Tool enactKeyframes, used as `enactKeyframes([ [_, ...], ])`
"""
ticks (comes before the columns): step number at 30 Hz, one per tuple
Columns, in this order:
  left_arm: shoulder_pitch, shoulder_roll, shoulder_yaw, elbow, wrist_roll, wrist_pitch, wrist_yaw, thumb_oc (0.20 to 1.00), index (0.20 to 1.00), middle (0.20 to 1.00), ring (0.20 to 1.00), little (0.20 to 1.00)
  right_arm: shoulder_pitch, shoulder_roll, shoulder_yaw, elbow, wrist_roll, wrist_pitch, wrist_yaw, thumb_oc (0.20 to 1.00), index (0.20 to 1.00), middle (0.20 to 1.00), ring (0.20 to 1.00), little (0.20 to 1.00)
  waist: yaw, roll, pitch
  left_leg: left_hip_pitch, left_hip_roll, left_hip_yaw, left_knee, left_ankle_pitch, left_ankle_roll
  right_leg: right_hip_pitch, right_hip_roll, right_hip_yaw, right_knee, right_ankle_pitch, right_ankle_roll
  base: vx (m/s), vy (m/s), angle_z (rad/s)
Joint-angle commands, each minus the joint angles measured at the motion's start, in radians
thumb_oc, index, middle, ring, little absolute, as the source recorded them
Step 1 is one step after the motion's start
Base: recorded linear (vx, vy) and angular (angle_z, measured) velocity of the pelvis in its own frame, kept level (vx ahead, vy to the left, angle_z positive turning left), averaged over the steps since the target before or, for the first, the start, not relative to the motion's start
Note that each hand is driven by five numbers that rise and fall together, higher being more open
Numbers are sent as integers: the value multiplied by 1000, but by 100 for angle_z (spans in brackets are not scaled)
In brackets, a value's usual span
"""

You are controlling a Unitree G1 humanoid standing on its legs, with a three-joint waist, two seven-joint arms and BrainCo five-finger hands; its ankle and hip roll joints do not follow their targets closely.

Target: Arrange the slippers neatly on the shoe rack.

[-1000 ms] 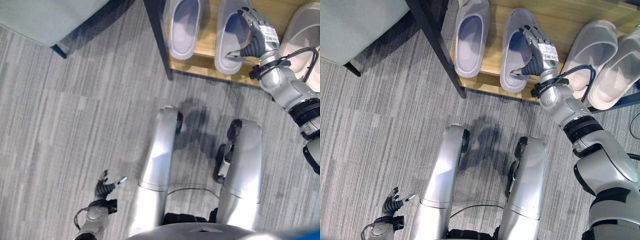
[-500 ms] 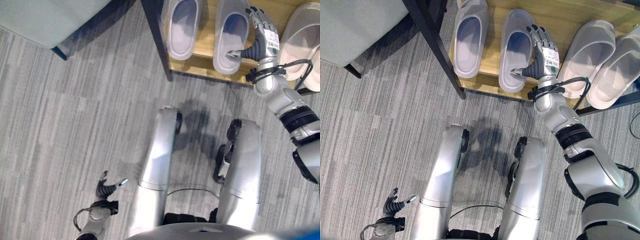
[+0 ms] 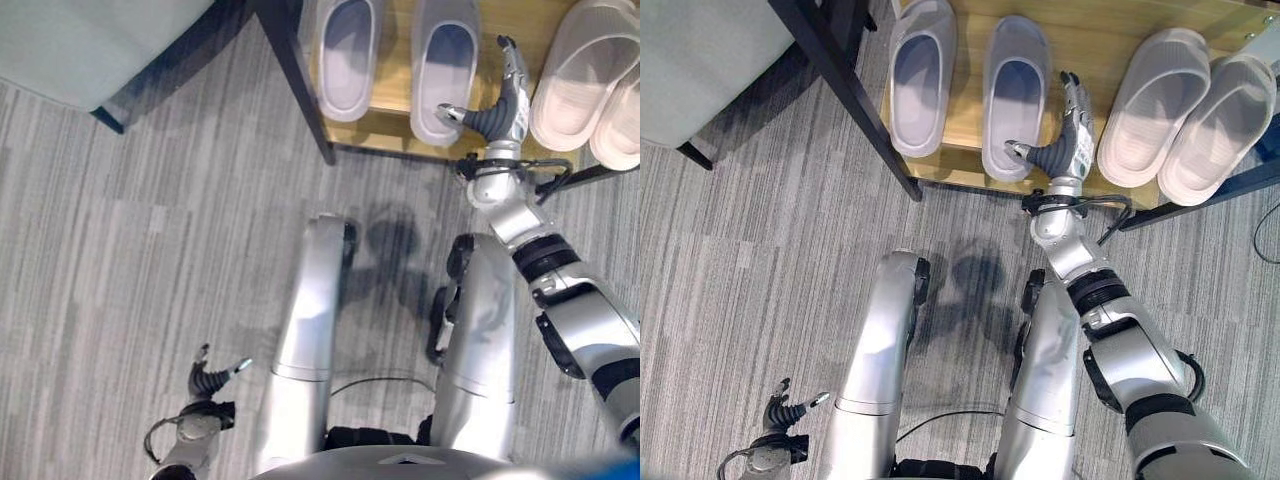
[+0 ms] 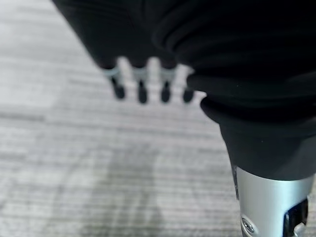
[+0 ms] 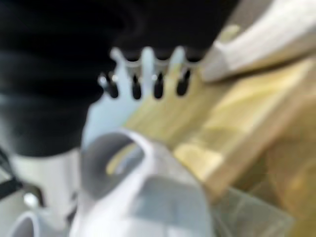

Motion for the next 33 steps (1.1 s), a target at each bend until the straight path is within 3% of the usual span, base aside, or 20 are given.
enactKeyframes([
  [1,9,15,-39,71,29,-1,35,1000,1000,1000,1000,1000,-58,13,-20,-17,68,-64,11,1000,1000,1000,1000,1000,45,-23,-9,-36,8,-20,29,-29,19,51,-46,125,140,148,-93,0,0,0],
  [13,-22,36,-61,80,57,8,49,1000,1000,1000,1000,1000,-115,74,9,67,259,-116,78,1000,1000,1000,1000,1000,50,-20,-9,-36,14,-17,35,-31,16,55,-45,132,144,155,-90,0,0,0],
  [18,-24,36,-73,81,71,9,70,1000,1000,1000,1000,1000,-142,116,20,67,290,-121,76,1000,1000,1000,1000,1000,54,-21,-9,-36,17,-21,40,-35,13,55,-45,132,147,157,-89,0,0,0],
  [24,-33,30,-48,32,-17,8,55,1000,1000,1000,1000,1000,-112,169,31,-11,304,-122,68,1000,1000,1000,1000,1000,52,-22,-9,-36,18,-23,44,-38,12,50,-41,133,151,154,-94,1,-3,-2],
  [33,-77,54,-56,-21,25,17,76,1000,1000,1000,1000,1000,-90,219,38,-41,296,-108,81,1000,1000,1000,1000,1000,43,-20,-9,-36,21,-19,51,-40,9,48,-37,134,158,156,-90,1,-1,-1],
])
